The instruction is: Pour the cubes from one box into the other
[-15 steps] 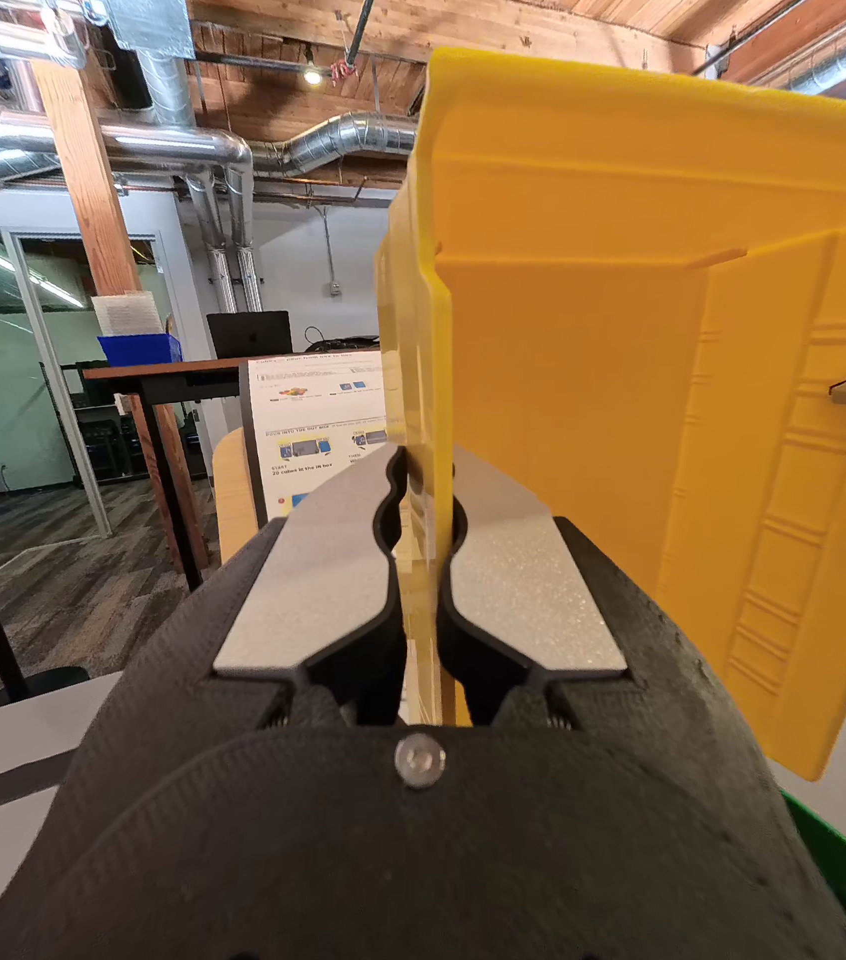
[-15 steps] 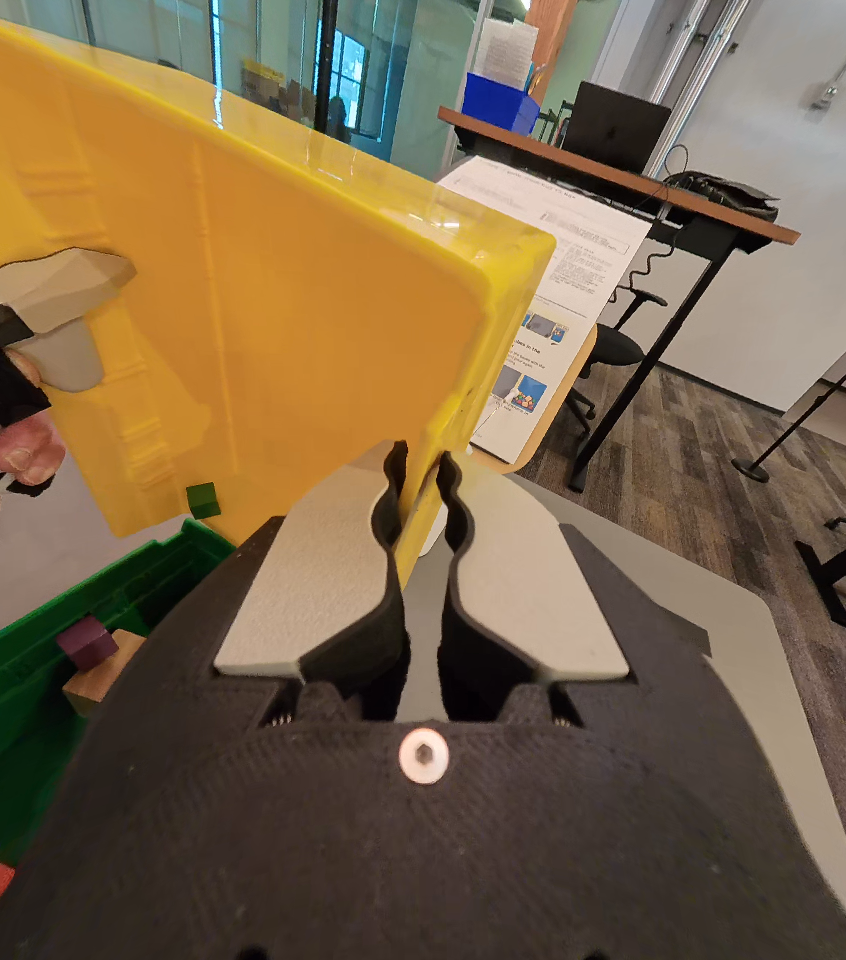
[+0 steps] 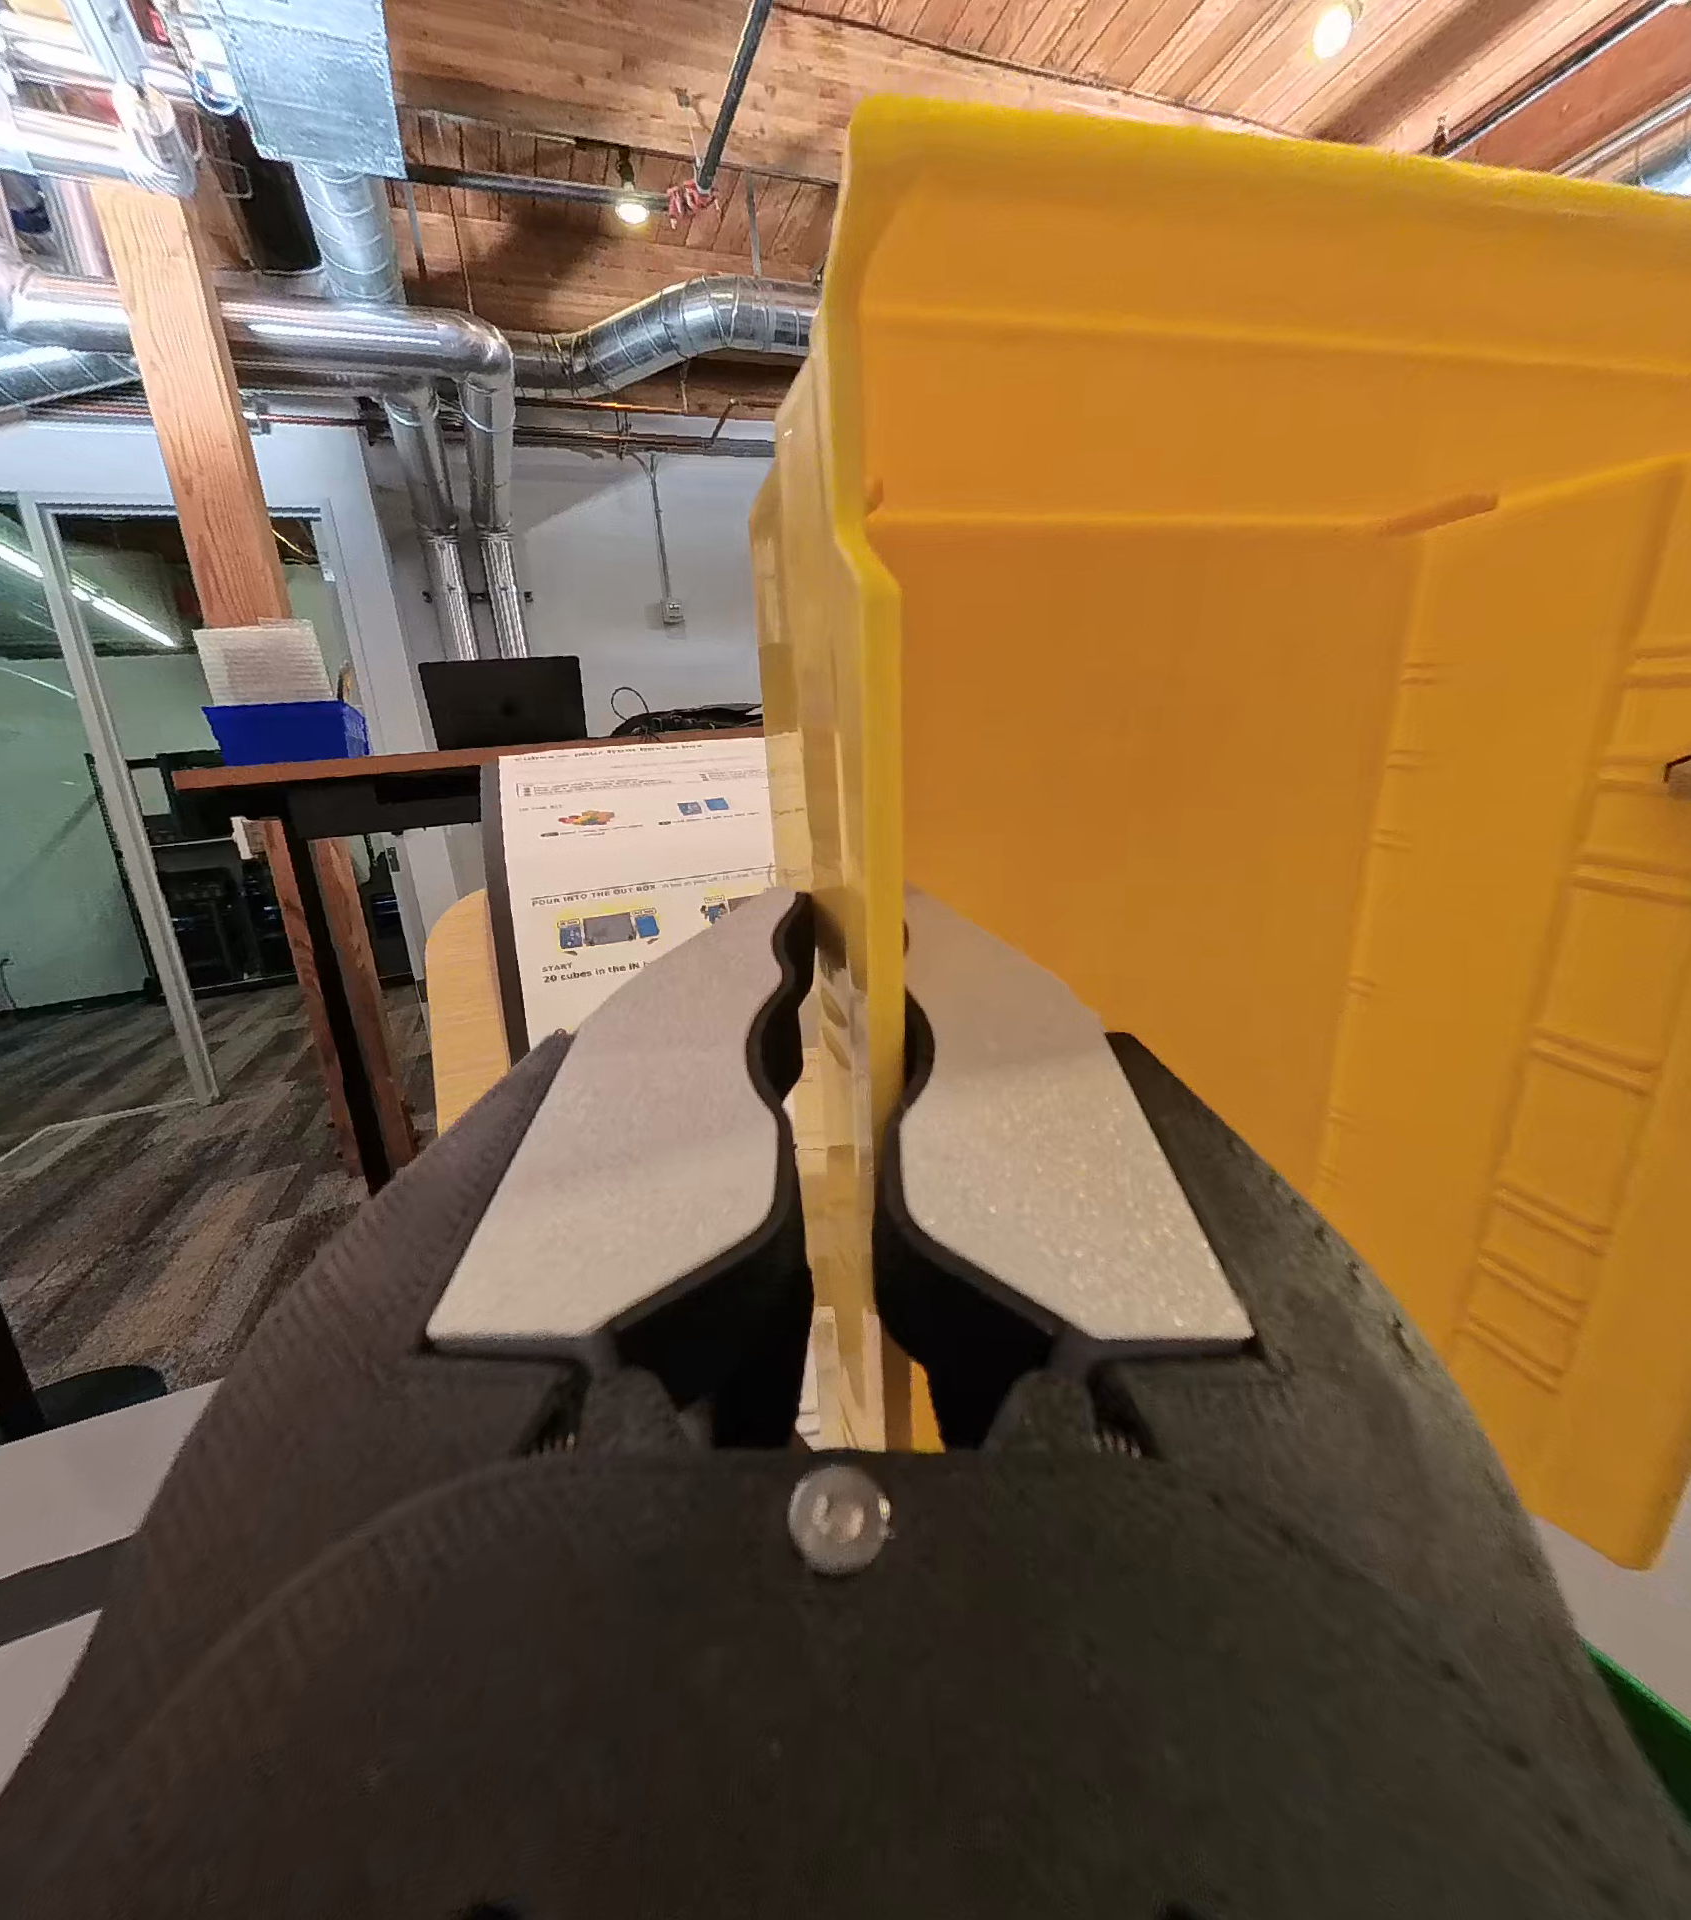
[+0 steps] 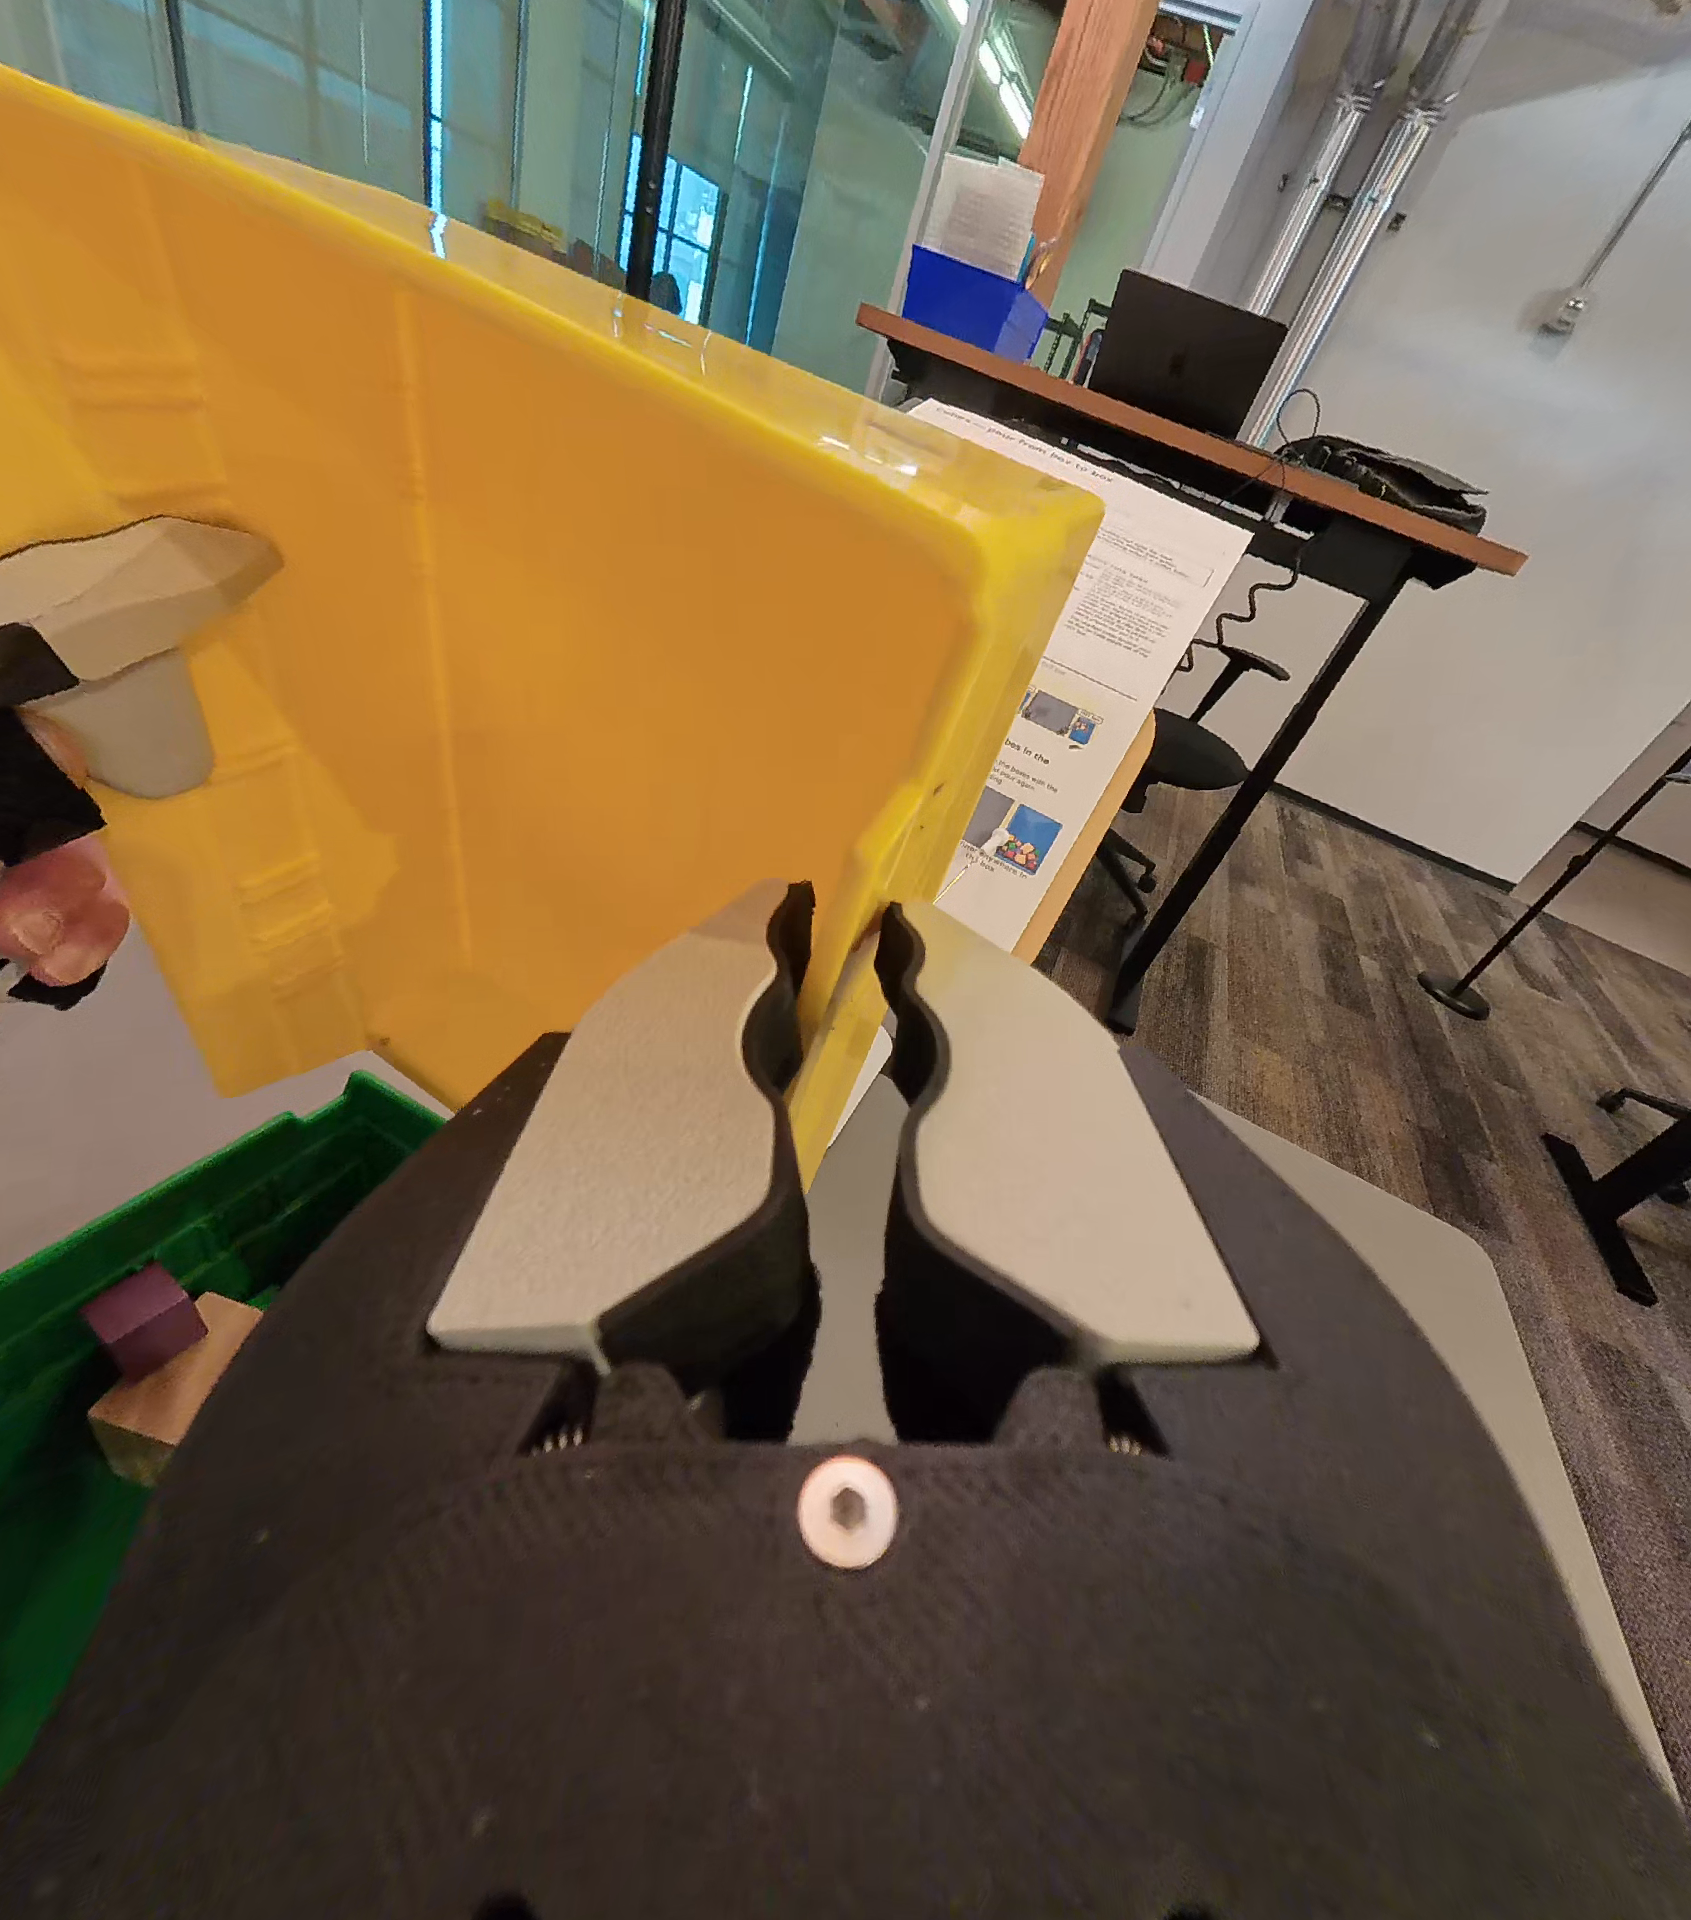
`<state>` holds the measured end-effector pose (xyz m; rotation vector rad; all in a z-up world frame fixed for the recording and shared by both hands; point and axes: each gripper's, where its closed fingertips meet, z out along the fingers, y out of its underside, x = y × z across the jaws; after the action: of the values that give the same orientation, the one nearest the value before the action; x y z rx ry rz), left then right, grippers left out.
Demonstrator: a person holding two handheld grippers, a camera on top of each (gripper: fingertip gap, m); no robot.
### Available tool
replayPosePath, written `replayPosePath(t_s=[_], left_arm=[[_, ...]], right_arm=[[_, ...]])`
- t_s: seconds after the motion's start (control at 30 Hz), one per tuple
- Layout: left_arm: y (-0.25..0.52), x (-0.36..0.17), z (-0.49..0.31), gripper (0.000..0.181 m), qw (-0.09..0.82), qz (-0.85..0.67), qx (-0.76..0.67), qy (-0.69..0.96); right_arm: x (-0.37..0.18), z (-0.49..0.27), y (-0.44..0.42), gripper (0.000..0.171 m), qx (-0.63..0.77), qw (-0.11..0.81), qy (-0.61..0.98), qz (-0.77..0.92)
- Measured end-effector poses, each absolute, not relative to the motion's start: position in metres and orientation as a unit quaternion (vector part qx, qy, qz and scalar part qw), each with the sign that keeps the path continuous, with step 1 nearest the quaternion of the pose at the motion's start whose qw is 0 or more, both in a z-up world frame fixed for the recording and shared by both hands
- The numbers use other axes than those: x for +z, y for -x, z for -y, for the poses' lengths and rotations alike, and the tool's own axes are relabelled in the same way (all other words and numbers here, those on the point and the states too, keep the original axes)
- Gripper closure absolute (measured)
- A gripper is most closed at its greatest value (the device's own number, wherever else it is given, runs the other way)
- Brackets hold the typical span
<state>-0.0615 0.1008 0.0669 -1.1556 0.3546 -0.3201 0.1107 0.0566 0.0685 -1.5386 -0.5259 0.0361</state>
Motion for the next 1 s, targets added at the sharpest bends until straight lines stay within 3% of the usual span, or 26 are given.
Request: replayPosePath(t_s=[0.37, 0.87, 1.0], left_arm=[[0.078, 0.074, -0.105, 0.177, 0.799, -0.173, -0.120, 0.564], [0.154, 0.094, -0.116, 0.176, 0.738, -0.214, -0.085, 0.634], [0.198, 0.081, -0.124, 0.177, 0.704, -0.201, -0.078, 0.677]], right_arm=[[0.071, -0.051, -0.094, 0.160, 0.037, 0.678, 0.686, 0.260], [0.075, -0.034, -0.044, 0.126, 0.163, 0.641, 0.677, 0.322], [0.039, -0.061, -0.077, 0.136, 0.157, 0.569, 0.755, 0.285]])
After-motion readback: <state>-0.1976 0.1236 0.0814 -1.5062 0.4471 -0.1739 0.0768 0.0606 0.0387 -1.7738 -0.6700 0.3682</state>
